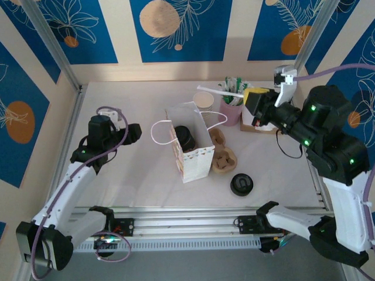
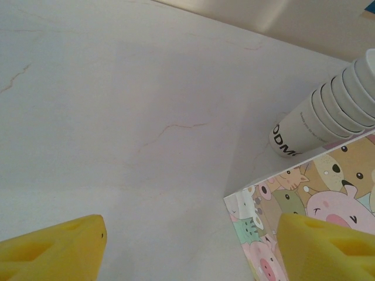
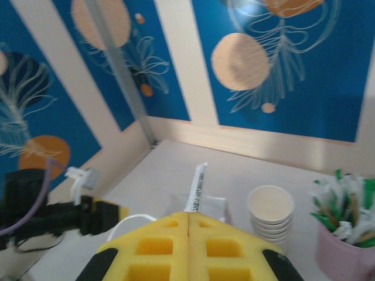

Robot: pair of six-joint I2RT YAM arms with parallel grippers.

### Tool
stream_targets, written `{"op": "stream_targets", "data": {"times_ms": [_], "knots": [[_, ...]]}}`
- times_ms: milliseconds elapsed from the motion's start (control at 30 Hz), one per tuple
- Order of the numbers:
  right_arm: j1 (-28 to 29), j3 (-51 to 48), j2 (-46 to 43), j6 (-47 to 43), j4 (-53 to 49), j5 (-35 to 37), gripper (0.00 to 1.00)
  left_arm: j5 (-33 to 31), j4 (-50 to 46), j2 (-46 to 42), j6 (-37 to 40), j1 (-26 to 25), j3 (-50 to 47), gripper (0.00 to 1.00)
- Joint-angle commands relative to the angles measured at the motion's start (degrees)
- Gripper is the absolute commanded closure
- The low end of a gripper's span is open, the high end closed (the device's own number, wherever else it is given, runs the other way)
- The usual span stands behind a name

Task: Pack the takeout coffee

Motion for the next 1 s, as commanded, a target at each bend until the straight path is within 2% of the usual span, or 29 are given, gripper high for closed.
{"op": "stream_targets", "data": {"times_ms": [0,300,700,967], "knots": [[1.43,-1.79,-1.25,1.04,-0.8,-6.31,1.0,1.16,2.09,-0.85,1.34,-0.58,-0.53,0.23],[6.39,-4.3,0.54,-1.82,-6.41,-3.54,1.0,2.58,3.43,-1.01,1.73,-0.58,-1.22,0.23],[18.05,-3.53,12.19,-8.67,-17.06,16.83,1.0,2.9,3.98,-0.7,1.25,-0.81,-1.67,0.23],[23.06,-3.56,18.95,-10.6,-17.82,21.28,1.0,3.03,3.78,-0.23,1.07,-0.88,-1.66,0.23]]}}
